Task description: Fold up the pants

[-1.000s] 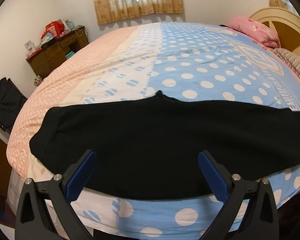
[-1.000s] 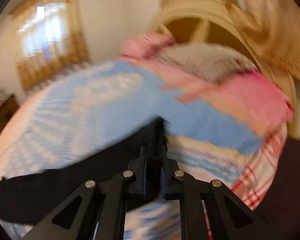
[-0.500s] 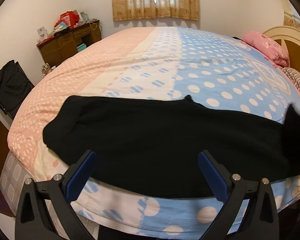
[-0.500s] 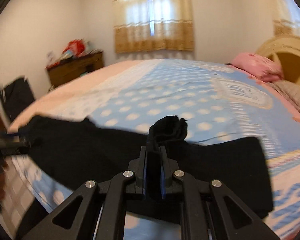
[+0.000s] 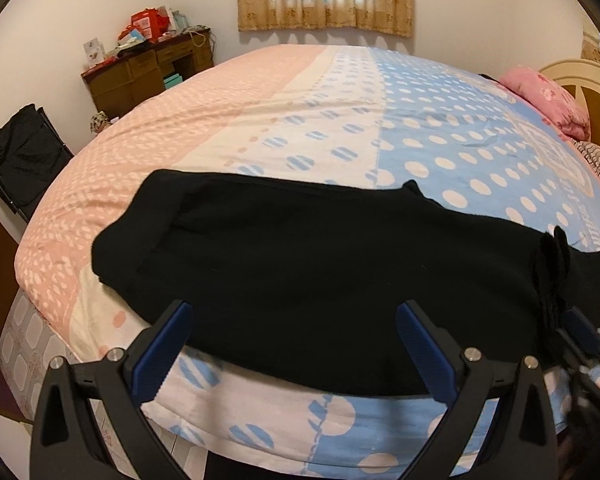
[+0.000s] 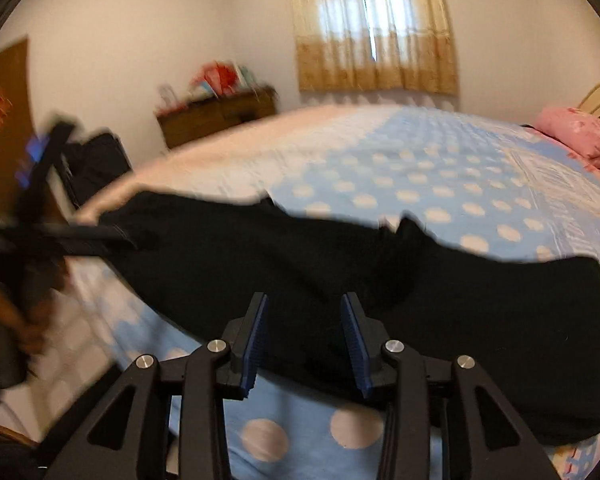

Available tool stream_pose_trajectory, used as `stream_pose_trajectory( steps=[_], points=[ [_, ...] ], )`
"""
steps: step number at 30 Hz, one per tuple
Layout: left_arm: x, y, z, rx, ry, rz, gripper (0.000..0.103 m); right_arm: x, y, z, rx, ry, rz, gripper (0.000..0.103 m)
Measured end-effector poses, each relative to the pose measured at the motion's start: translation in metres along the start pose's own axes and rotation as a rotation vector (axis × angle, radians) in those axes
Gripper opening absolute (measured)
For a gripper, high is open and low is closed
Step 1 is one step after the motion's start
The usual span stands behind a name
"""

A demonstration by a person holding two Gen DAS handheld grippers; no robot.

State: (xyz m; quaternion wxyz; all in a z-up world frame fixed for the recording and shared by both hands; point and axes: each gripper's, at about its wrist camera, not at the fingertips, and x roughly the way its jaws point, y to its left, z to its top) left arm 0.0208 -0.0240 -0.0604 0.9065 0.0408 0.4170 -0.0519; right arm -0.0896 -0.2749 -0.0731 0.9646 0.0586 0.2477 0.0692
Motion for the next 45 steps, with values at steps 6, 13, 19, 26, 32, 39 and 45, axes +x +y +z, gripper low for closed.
stream_pose_trajectory(
  steps=[6, 13, 19, 26, 32, 39, 45],
  points=[
    [0.005, -0.003, -0.001, 0.002, 0.008, -0.015, 0.103, 0.042, -0.053, 0.017, 0.160, 0.054, -0.177, 0.001],
    [0.008, -0.002, -0.002, 0.006, 0.017, -0.003, 0.103, 0.101, -0.038, 0.007, 0.143, 0.064, -0.187, 0.001],
    [0.011, -0.003, -0.002, -0.001, 0.015, -0.015, 0.103, 0.090, -0.048, 0.026, 0.167, 0.124, -0.034, 0.001],
    [0.002, -0.031, -0.002, 0.066, -0.036, -0.084, 0.103, -0.030, -0.121, 0.034, 0.284, -0.047, -0.224, 0.001],
    [-0.003, -0.089, 0.008, 0.126, -0.072, -0.216, 0.103, -0.051, -0.147, -0.027, 0.325, 0.102, -0.290, 0.001],
    [0.008, -0.172, -0.002, 0.219, -0.049, -0.305, 0.103, -0.046, -0.153, -0.037, 0.354, 0.139, -0.317, 0.001],
    [0.027, -0.179, -0.014, 0.219, 0.010, -0.298, 0.103, -0.053, -0.128, -0.011, 0.336, 0.009, -0.245, 0.001]
  ],
)
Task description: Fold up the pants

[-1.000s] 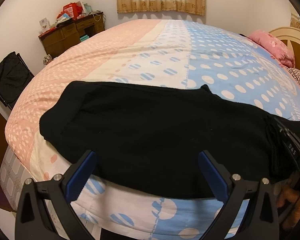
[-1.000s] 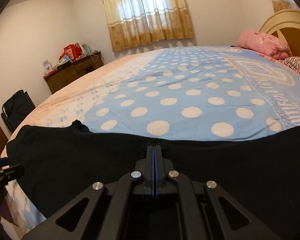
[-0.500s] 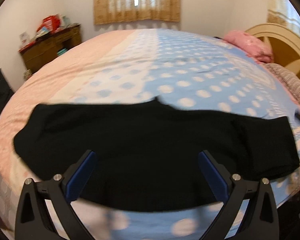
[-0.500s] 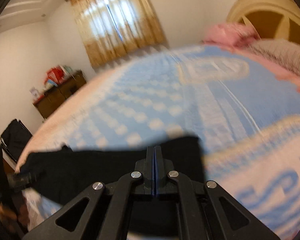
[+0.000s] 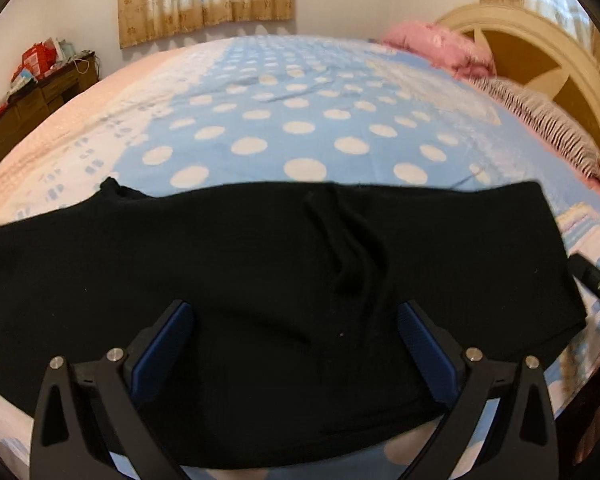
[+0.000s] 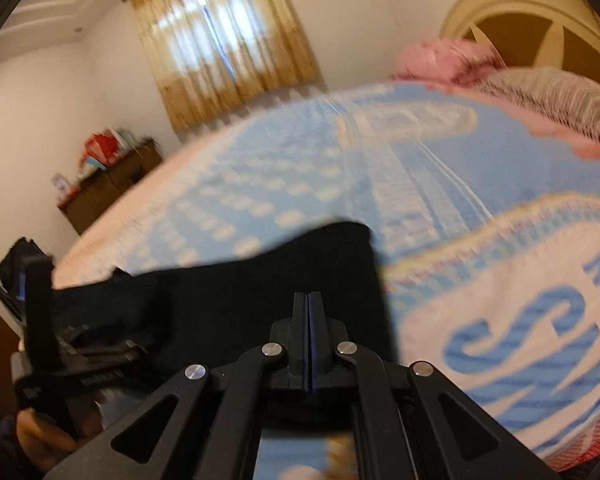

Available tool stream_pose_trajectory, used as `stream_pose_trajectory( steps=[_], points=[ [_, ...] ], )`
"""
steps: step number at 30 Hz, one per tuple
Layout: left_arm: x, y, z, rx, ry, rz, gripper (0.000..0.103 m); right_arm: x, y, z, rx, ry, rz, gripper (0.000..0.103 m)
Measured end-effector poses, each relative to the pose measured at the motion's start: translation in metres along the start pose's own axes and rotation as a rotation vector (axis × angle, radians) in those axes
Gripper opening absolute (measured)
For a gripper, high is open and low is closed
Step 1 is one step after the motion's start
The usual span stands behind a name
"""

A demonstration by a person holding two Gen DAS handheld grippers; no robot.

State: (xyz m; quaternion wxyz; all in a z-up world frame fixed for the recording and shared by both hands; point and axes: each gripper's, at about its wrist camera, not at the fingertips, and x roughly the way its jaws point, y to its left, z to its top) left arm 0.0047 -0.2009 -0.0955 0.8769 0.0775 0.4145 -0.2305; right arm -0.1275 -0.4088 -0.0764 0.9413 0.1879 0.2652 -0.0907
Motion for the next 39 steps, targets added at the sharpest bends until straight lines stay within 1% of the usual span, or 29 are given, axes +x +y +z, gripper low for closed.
stream_pose_trajectory(
  steps=[2, 4, 6, 8, 9, 10, 11, 12, 13, 15, 16, 19, 22, 23, 25, 27, 30, 33, 35, 36, 38, 39],
  points=[
    [-0.006, 0.007, 0.002, -0.002, 0.009, -0.016, 0.103, 0.004, 0.021, -0.001, -0.006, 0.000, 0.064, 0.001],
    [-0.019, 0.020, 0.002, -0.014, -0.030, -0.014, 0.103, 0.007, 0.050, -0.007, -0.055, -0.003, 0.117, 0.001],
    [-0.040, 0.051, -0.001, -0.049, -0.095, 0.044, 0.103, 0.010, 0.074, -0.012, -0.084, -0.005, 0.158, 0.001],
    [-0.054, 0.088, -0.005, -0.110, -0.137, 0.114, 0.103, 0.013, 0.097, -0.021, -0.104, 0.005, 0.203, 0.001],
    [-0.063, 0.116, -0.009, -0.166, -0.160, 0.162, 0.103, 0.017, 0.107, -0.024, -0.119, 0.019, 0.223, 0.001],
    [-0.068, 0.132, -0.013, -0.204, -0.172, 0.191, 0.103, 0.020, 0.115, -0.026, -0.130, 0.028, 0.234, 0.001],
    [-0.077, 0.163, -0.019, -0.274, -0.192, 0.242, 0.103, 0.024, 0.126, -0.030, -0.145, 0.043, 0.245, 0.001],
    [-0.084, 0.184, -0.023, -0.324, -0.209, 0.271, 0.103, 0.027, 0.136, -0.034, -0.156, 0.060, 0.262, 0.001],
    [-0.093, 0.217, -0.032, -0.410, -0.236, 0.306, 0.103, 0.030, 0.140, -0.036, -0.159, 0.070, 0.272, 0.001],
    [-0.101, 0.255, -0.041, -0.521, -0.251, 0.334, 0.103, 0.033, 0.154, -0.041, -0.168, 0.094, 0.291, 0.001],
    [-0.104, 0.281, -0.048, -0.605, -0.254, 0.341, 0.103, 0.034, 0.159, -0.043, -0.176, 0.100, 0.294, 0.001],
    [-0.103, 0.316, -0.061, -0.733, -0.270, 0.311, 0.102, 0.029, 0.169, -0.045, -0.195, 0.099, 0.303, 0.001],
    [-0.092, 0.325, -0.066, -0.770, -0.234, 0.286, 0.096, 0.025, 0.171, -0.047, -0.192, 0.106, 0.308, 0.001],
    [-0.092, 0.320, -0.066, -0.747, -0.246, 0.305, 0.096, 0.025, 0.170, -0.047, -0.188, 0.107, 0.306, 0.001],
    [-0.088, 0.308, -0.062, -0.699, -0.232, 0.313, 0.094, 0.025, 0.167, -0.047, -0.172, 0.117, 0.304, 0.001],
    [-0.083, 0.302, -0.059, -0.671, -0.213, 0.340, 0.093, 0.026, 0.165, -0.047, -0.151, 0.130, 0.303, 0.001],
    [-0.080, 0.295, -0.057, -0.646, -0.197, 0.348, 0.089, 0.026, 0.160, -0.047, -0.116, 0.134, 0.299, 0.001],
    [-0.076, 0.289, -0.054, -0.627, -0.176, 0.390, 0.082, 0.024, 0.157, -0.046, -0.096, 0.131, 0.302, 0.001],
    [-0.073, 0.288, -0.050, -0.617, -0.162, 0.418, 0.074, 0.022, 0.156, -0.045, -0.086, 0.129, 0.301, 0.001],
    [-0.073, 0.288, -0.051, -0.618, -0.159, 0.423, 0.072, 0.023, 0.155, -0.044, -0.081, 0.128, 0.302, 0.001],
    [-0.077, 0.292, -0.053, -0.633, -0.155, 0.427, 0.065, 0.022, 0.153, -0.043, -0.068, 0.128, 0.306, 0.001],
    [-0.078, 0.293, -0.054, -0.635, -0.154, 0.425, 0.064, 0.022, 0.152, -0.043, -0.063, 0.128, 0.305, 0.001]
  ],
)
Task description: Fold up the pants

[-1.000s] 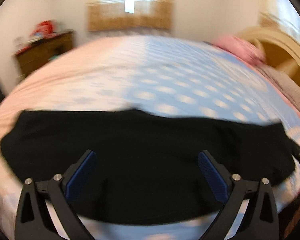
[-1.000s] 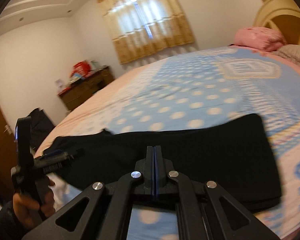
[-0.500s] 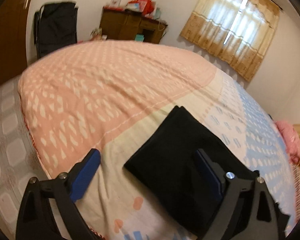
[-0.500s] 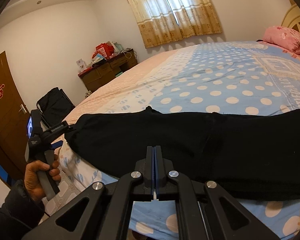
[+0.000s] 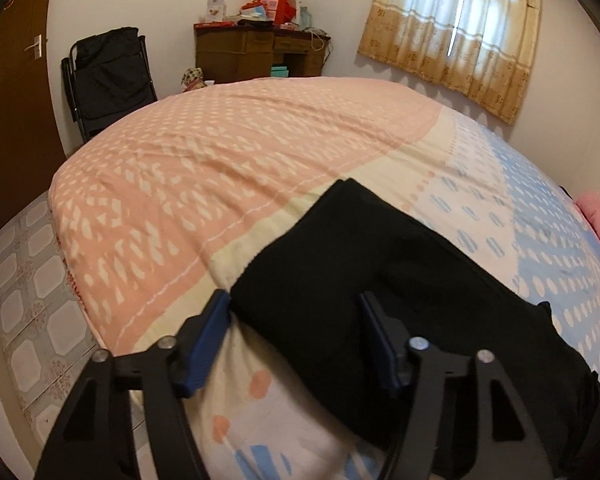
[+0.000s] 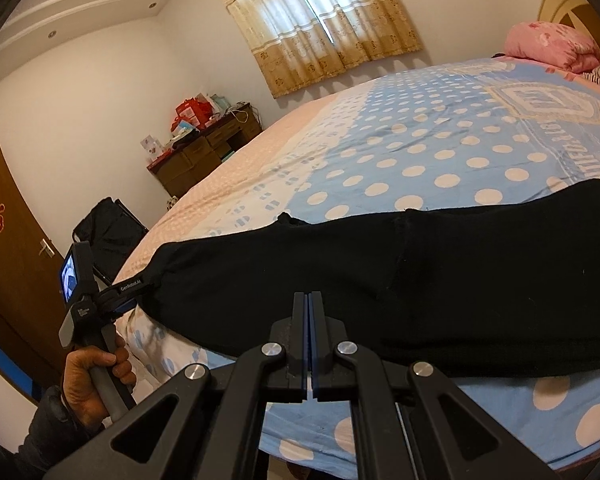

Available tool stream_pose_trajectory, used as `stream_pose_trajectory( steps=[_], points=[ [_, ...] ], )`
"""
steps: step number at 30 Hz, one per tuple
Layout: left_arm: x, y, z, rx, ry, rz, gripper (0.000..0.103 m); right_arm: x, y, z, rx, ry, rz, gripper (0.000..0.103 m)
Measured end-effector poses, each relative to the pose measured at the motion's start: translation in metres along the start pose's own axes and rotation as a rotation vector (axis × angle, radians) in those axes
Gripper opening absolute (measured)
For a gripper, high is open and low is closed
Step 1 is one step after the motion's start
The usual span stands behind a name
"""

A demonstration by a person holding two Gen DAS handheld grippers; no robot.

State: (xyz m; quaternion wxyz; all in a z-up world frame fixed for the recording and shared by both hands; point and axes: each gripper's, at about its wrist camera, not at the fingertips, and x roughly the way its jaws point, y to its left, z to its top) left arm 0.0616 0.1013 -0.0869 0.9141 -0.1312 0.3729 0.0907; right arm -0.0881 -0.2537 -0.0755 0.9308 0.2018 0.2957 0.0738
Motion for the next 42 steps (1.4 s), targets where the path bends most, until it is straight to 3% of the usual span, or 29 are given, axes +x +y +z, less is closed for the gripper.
stream_pose_trajectory(
  steps=[4, 6, 7, 8, 18, 23, 31, 36, 42],
  points=[
    [-0.004, 0.002, 0.001, 0.013, 0.003, 0.000, 0.050, -0.002, -0.003, 0.000, 0.023, -0.007, 0.001, 0.001],
    [-0.007, -0.001, 0.002, 0.020, -0.001, -0.025, 0.037, -0.004, -0.006, 0.000, 0.034, -0.009, -0.001, 0.001],
    [-0.009, 0.000, 0.002, 0.021, 0.001, -0.047, 0.024, -0.004, -0.007, 0.000, 0.041, -0.010, -0.001, 0.001],
    [-0.011, -0.001, 0.002, 0.023, 0.002, -0.078, 0.022, -0.006, -0.008, 0.000, 0.048, -0.013, -0.002, 0.001],
    [-0.036, -0.009, 0.008, 0.008, -0.061, -0.152, 0.019, -0.021, -0.022, 0.004, 0.083, -0.065, -0.036, 0.001],
    [-0.062, -0.039, 0.010, 0.084, -0.123, -0.187, 0.019, -0.035, -0.055, 0.012, 0.146, -0.099, -0.110, 0.001],
    [-0.118, -0.134, -0.015, 0.295, -0.191, -0.412, 0.017, -0.073, -0.112, 0.022, 0.244, -0.164, -0.211, 0.001],
    [-0.143, -0.211, -0.059, 0.456, -0.181, -0.577, 0.017, -0.098, -0.135, 0.021, 0.273, -0.189, -0.248, 0.001],
    [-0.152, -0.287, -0.119, 0.629, -0.152, -0.692, 0.017, -0.126, -0.162, 0.014, 0.300, -0.204, -0.301, 0.001]
  ],
)
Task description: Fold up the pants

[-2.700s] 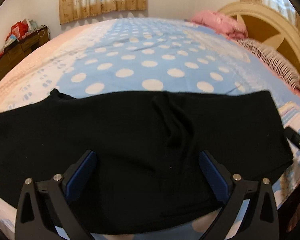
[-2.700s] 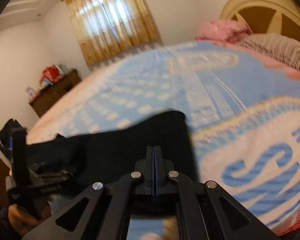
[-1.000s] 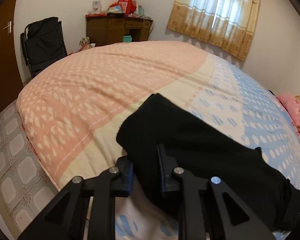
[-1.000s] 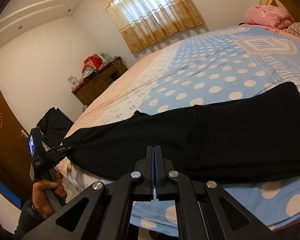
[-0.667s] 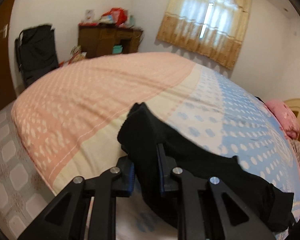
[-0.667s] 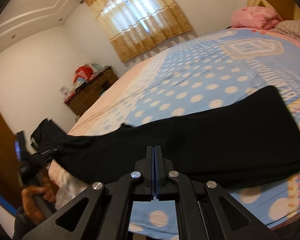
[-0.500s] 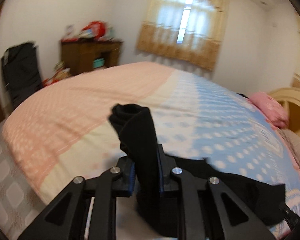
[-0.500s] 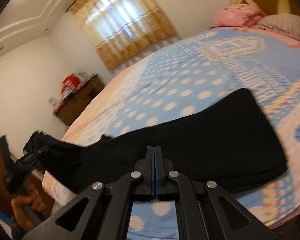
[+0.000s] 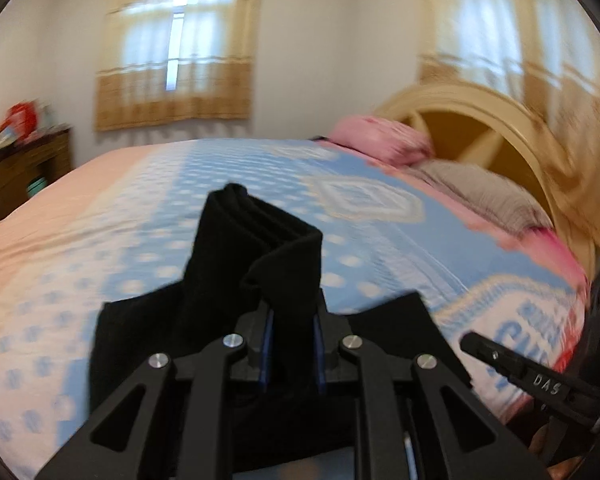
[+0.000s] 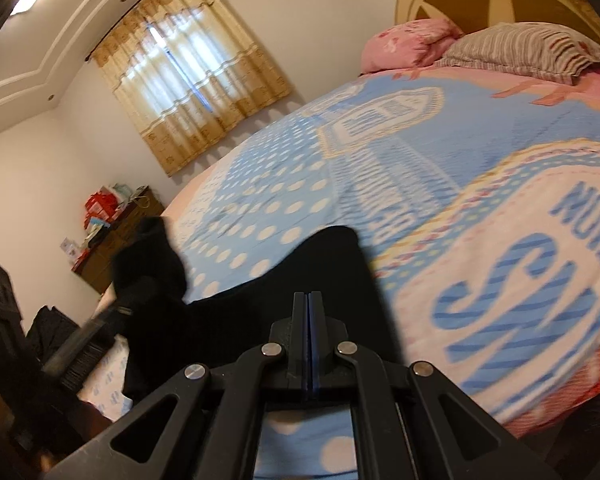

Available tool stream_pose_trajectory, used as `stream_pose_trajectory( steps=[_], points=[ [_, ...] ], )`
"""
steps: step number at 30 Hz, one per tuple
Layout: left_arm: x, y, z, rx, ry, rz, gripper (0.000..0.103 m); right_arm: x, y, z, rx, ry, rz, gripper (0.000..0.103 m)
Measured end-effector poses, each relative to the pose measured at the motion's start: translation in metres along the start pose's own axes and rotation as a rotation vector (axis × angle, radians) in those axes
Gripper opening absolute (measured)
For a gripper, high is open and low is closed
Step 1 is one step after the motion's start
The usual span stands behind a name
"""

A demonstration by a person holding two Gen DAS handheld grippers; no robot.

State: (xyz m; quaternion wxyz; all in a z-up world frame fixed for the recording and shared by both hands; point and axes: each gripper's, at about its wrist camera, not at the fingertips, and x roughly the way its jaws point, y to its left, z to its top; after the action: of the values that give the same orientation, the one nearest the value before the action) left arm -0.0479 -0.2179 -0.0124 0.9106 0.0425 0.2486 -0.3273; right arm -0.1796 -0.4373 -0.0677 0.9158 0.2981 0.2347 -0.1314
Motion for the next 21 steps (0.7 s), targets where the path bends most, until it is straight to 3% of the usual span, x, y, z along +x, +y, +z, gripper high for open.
stream_pose_trajectory(
  steps=[7, 9, 12, 13, 14, 16, 18, 19, 20, 21],
  points=[
    [0.043, -0.050, -0.034, 0.096, 0.088, -0.077, 0.017, -0.007, -0.024, 0.000, 0.041, 0.004, -0.023, 0.002],
    [0.049, -0.053, -0.042, 0.102, 0.137, -0.094, 0.019, -0.006, -0.025, 0.003, 0.062, 0.004, 0.010, 0.002],
    [0.040, -0.052, -0.043, 0.144, 0.147, -0.132, 0.028, 0.000, -0.021, 0.006, 0.102, 0.014, 0.095, 0.002],
    [0.034, -0.050, -0.041, 0.153, 0.158, -0.163, 0.043, 0.002, -0.018, 0.008, 0.116, 0.018, 0.127, 0.002],
    [0.029, -0.047, -0.038, 0.156, 0.164, -0.171, 0.069, 0.004, -0.015, 0.009, 0.118, 0.019, 0.145, 0.002],
    [0.017, -0.040, -0.034, 0.153, 0.147, -0.163, 0.089, 0.009, -0.006, 0.009, 0.118, 0.028, 0.185, 0.005],
    [-0.008, -0.017, -0.031, 0.148, 0.096, -0.176, 0.092, 0.017, 0.000, 0.008, 0.127, 0.038, 0.216, 0.025],
    [-0.011, -0.011, -0.030, 0.148, 0.087, -0.170, 0.096, 0.022, 0.003, 0.008, 0.133, 0.035, 0.227, 0.052],
    [-0.022, 0.004, -0.029, 0.137, 0.066, -0.136, 0.098, 0.024, 0.005, 0.006, 0.140, 0.025, 0.233, 0.067],
    [-0.025, 0.014, -0.028, 0.118, 0.055, -0.098, 0.099, 0.028, 0.009, 0.003, 0.141, 0.017, 0.238, 0.069]
  ],
)
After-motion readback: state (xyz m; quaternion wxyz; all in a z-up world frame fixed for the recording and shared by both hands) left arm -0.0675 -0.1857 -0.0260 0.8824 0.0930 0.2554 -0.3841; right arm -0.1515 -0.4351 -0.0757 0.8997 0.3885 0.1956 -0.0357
